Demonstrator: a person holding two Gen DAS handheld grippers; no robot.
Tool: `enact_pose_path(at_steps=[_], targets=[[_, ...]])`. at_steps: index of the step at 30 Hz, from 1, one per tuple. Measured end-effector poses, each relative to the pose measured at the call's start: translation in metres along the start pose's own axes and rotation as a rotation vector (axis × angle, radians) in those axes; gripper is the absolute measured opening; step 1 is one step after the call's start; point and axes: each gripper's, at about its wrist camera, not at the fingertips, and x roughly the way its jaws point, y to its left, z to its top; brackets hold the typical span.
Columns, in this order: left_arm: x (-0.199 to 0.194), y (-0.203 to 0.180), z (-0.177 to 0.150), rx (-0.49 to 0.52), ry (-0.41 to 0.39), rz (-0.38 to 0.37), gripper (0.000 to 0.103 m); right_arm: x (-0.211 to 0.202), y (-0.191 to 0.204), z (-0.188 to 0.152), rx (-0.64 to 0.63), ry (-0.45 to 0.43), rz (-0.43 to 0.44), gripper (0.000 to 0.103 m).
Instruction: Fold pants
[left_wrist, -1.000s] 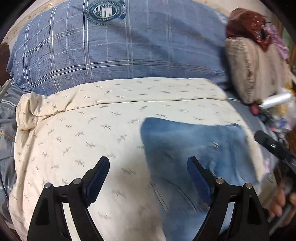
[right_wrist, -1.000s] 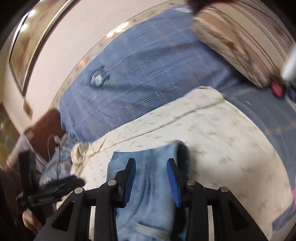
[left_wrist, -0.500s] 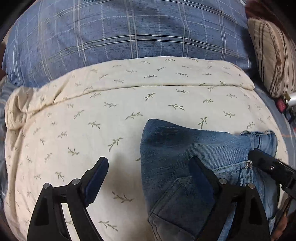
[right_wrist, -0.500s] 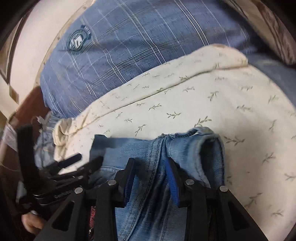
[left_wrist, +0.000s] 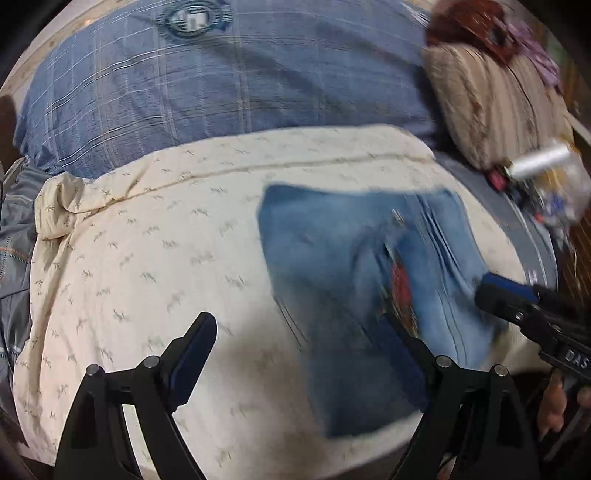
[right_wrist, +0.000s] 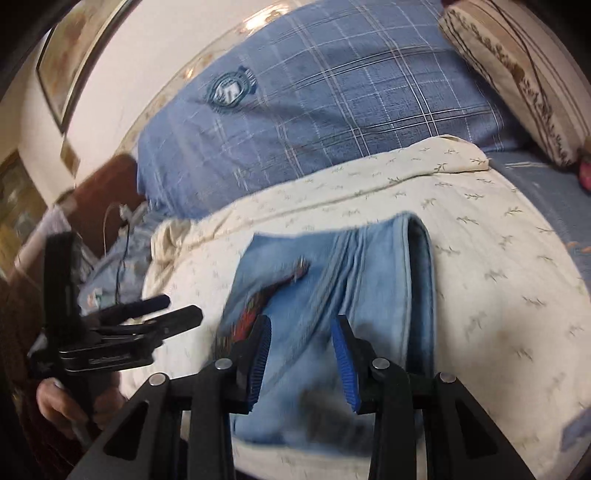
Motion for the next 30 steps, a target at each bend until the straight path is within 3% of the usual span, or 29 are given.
enact_pose_path(at_steps=[6, 12, 17, 24, 30], targets=[[0.034, -0.013, -0.026, 0.019, 0.102, 0.027, 0.09, 0.018, -0.006, -0.028, -0.006, 0.119, -0.12, 0.039], [0.042, -0.014, -0.032, 0.031, 0.065, 0.07, 0.097, 0.024, -0.01, -0.033, -0.013, 0.114, -0.119, 0.039], [0.044, 0.001, -0.029, -0.039, 0.095, 0.036, 0.098, 0.029, -0.006, -0.034, -0.04, 0.098, -0.145, 0.039], [0.004, -0.005, -0.021, -0.014, 0.009, 0.046, 0.097, 0.001, -0.021, -0.029, 0.063, -0.025, -0.016, 0.039], [-0.029, -0.011, -0.008, 0.007, -0.08, 0.083, 0.097, -0.021, -0.025, -0.025, 0.093, -0.157, -0.004, 0.039]])
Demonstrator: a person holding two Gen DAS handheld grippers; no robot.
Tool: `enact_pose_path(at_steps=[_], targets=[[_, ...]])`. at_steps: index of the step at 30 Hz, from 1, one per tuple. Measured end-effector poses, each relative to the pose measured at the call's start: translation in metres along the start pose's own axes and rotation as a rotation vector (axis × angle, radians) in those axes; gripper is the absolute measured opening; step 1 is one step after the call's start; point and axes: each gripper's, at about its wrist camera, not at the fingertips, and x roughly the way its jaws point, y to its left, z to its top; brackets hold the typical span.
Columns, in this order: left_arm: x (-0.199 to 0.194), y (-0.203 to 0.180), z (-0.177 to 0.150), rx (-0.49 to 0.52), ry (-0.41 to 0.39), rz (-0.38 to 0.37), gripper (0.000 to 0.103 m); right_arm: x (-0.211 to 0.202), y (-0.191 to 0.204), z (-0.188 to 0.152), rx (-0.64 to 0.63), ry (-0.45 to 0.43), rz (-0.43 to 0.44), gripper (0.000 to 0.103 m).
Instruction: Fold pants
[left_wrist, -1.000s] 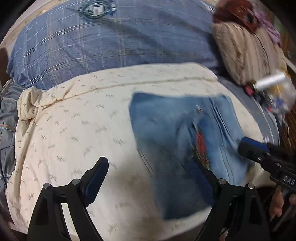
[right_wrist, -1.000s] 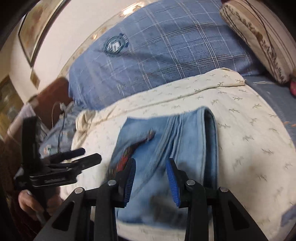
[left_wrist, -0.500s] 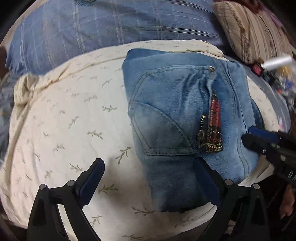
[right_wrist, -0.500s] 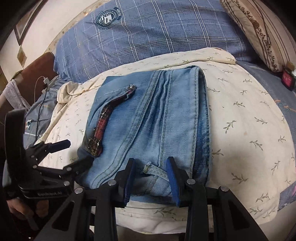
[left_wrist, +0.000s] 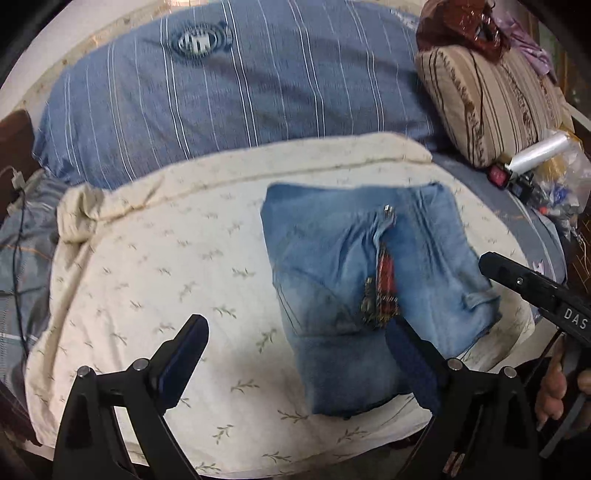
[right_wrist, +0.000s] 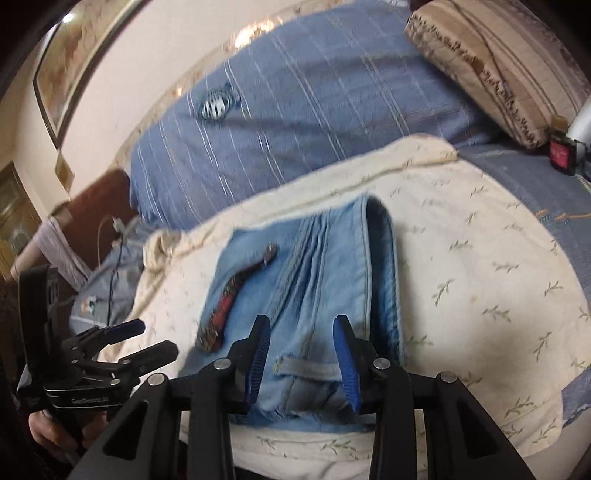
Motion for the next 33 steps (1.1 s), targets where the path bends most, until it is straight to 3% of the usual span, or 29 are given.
enact_pose_path(at_steps=[1, 3, 16, 28, 33], targets=[[-0.004, 0.0, 0.002, 0.002, -0.014, 0.005, 0.097, -0.003, 0.001, 0.001, 0.002, -0.013, 0.003, 0.039], [-0.01, 0.0, 0.004, 0.006, -0.03, 0.011, 0.097, -0.007, 0.001, 0.002, 0.011, -0.038, 0.013, 0.052], [-0.007, -0.006, 0.006, 0.006, -0.021, 0.044, 0.097, -0.009, 0.005, 0.004, 0.008, -0.047, 0.015, 0.052], [0.032, -0.005, -0.005, 0.012, 0.11, 0.094, 0.097, 0.006, 0.009, 0.003, -0.002, 0.01, 0.003, 0.052], [0.053, -0.006, -0.013, 0.028, 0.194, 0.13, 0.097, 0.022, 0.009, 0.0, -0.005, 0.081, -0.046, 0.052]])
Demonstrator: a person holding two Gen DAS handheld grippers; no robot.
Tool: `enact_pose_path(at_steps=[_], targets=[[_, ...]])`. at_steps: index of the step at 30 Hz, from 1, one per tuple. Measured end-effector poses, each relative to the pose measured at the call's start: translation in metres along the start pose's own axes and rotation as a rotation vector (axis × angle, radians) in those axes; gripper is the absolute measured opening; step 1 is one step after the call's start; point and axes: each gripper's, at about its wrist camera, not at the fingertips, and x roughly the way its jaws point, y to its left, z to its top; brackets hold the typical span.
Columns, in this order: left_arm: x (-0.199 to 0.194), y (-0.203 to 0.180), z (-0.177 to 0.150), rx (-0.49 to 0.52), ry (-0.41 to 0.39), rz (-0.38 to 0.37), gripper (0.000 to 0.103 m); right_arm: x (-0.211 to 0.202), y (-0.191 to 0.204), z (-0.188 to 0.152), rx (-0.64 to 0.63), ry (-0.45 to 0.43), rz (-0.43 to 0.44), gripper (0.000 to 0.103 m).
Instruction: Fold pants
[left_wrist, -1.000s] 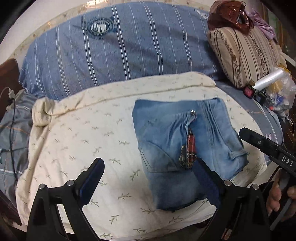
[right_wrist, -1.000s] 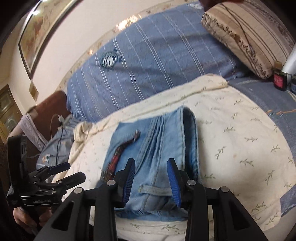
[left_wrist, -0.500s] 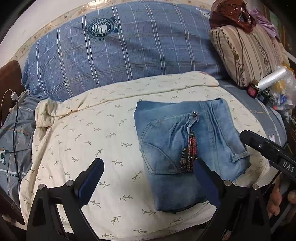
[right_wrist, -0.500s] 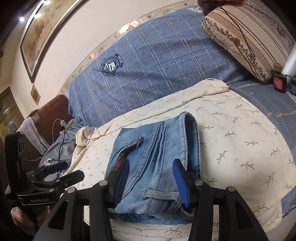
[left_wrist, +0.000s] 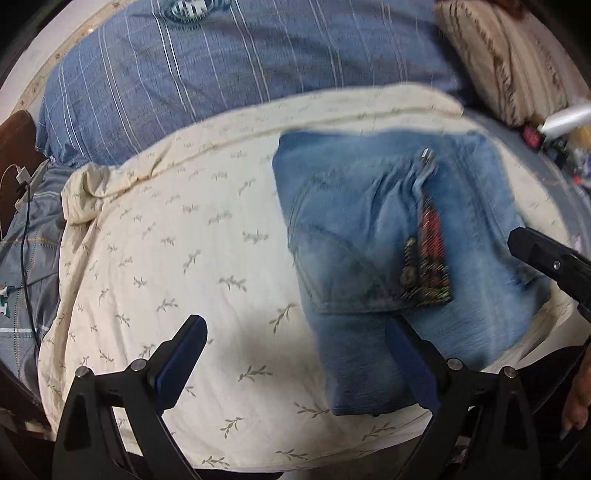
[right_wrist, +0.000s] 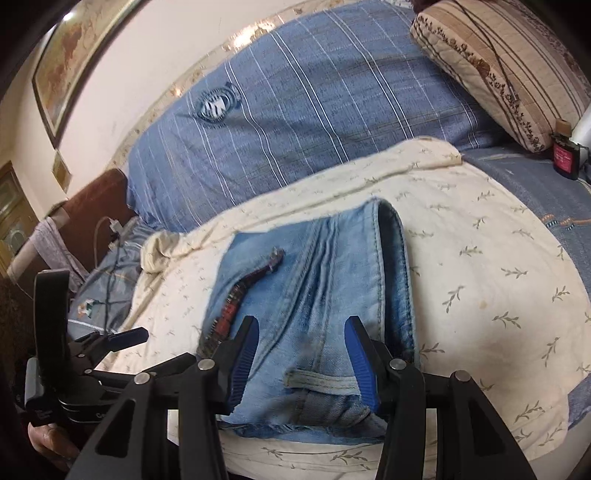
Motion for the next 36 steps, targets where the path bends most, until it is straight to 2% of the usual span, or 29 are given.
enact_pose_path(at_steps=[3, 4, 11, 16, 19, 23, 29, 36], targets=[[0.005, -0.001, -0.004, 0.0, -0.009, -0.007, 0.101, 0.022, -0.01, -0.001, 0.044, 0.102, -0.044, 0.052], [0.006, 0.0, -0.004, -0.004, -0.016, 0.004, 0.103, 0.025, -0.012, -0.001, 0.051, 0.111, -0.043, 0.052], [0.012, 0.009, -0.007, -0.034, -0.011, -0.064, 0.103, 0.032, -0.016, 0.0, 0.043, 0.142, -0.016, 0.056], [0.02, 0.009, -0.01, -0.035, -0.005, -0.088, 0.103, 0.033, -0.025, 0.001, 0.089, 0.147, 0.052, 0.06], [0.03, 0.016, -0.012, -0.091, 0.023, -0.138, 0.103, 0.035, -0.03, 0.001, 0.123, 0.151, 0.091, 0.061], [0.029, 0.011, -0.011, -0.062, 0.015, -0.111, 0.103, 0.036, -0.031, 0.001, 0.12, 0.154, 0.11, 0.061], [0.008, 0.008, -0.007, -0.037, -0.012, -0.038, 0.103, 0.019, -0.028, 0.002, 0.115, 0.104, 0.127, 0.06], [-0.025, 0.013, 0.002, -0.038, -0.117, 0.02, 0.103, -0.019, -0.036, 0.006, 0.136, -0.079, 0.117, 0.061]])
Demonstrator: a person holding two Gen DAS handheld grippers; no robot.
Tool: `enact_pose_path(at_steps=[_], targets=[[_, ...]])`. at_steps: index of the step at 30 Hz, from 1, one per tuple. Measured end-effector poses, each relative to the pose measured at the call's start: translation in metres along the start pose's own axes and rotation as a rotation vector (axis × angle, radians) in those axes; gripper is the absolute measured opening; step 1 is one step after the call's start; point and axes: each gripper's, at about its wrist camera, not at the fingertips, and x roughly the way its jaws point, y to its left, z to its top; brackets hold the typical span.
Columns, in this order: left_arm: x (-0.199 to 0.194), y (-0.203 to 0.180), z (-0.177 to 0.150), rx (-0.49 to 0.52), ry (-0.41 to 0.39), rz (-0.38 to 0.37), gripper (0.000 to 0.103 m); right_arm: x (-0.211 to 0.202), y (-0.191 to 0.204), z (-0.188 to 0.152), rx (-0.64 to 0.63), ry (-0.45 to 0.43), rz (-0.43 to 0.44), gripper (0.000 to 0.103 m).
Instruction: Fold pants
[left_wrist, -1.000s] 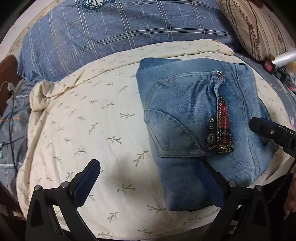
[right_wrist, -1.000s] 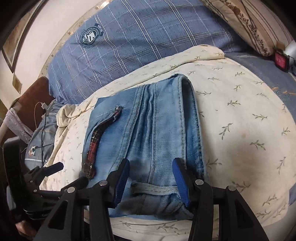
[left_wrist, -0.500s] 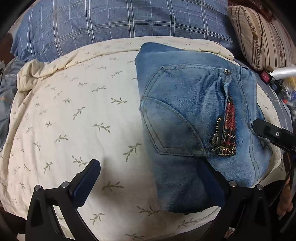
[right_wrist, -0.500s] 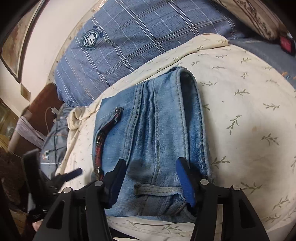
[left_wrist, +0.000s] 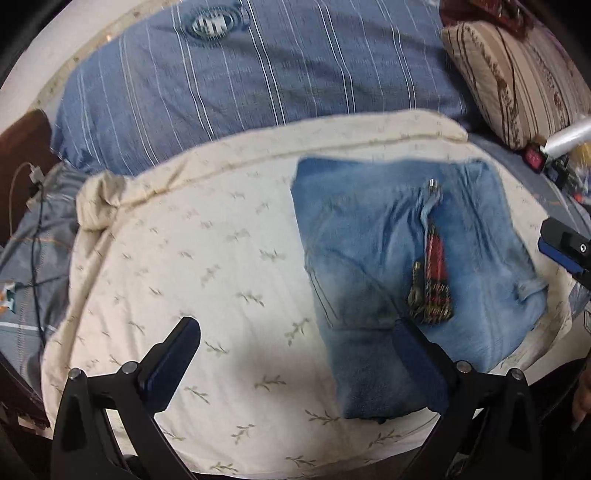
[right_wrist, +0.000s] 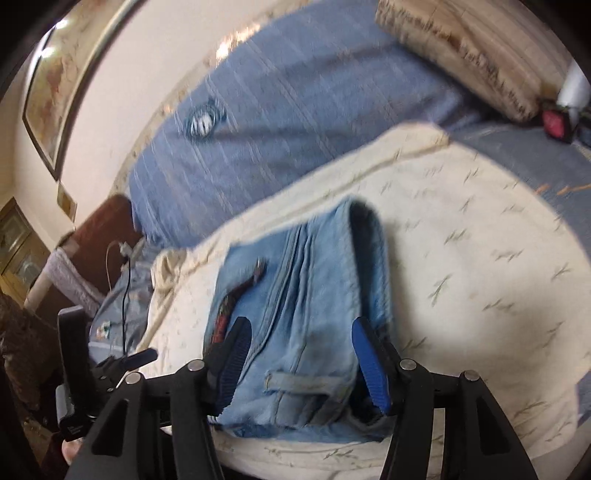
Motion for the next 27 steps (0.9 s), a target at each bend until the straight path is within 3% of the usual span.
enact_pose_path(at_steps=[6, 11, 27], targets=[[-0.021, 0.006, 0.009, 0.001, -0.073, 0.031, 0.103, -0.003, -0.021, 0.005, 0.114, -0.017, 0.014, 0.062], [-0.025, 0.012, 0.014, -0.006, -0.1, 0.04, 0.103, -0.003, -0.02, 0.006, 0.112, -0.019, 0.013, 0.063], [-0.005, 0.015, 0.02, -0.028, -0.058, 0.02, 0.103, 0.007, -0.019, 0.007, 0.105, 0.01, 0.0, 0.066]])
